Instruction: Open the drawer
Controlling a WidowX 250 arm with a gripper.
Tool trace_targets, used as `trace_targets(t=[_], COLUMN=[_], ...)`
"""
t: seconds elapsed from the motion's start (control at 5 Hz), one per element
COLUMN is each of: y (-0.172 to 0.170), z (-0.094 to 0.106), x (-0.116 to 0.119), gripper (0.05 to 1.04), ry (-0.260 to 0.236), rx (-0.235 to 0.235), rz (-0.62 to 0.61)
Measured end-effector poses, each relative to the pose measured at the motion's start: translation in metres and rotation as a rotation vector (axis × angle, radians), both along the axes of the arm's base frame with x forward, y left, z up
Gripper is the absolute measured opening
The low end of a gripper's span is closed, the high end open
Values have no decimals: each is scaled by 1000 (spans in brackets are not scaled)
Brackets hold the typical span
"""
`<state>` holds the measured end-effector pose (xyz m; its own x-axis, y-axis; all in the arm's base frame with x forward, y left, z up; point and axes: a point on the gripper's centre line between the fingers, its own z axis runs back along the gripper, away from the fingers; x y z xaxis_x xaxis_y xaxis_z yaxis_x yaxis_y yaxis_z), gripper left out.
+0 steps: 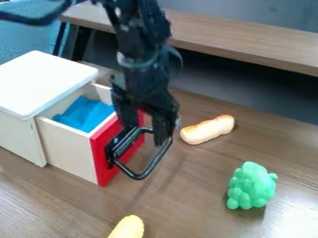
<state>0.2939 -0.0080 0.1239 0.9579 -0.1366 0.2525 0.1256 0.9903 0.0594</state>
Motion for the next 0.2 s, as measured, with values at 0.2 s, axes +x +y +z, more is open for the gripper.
trace_targets(t=[0.2], y=[0], z=[15], x=[-3], gripper=[999], ry=[-36], rx=[-33], rz=[-7])
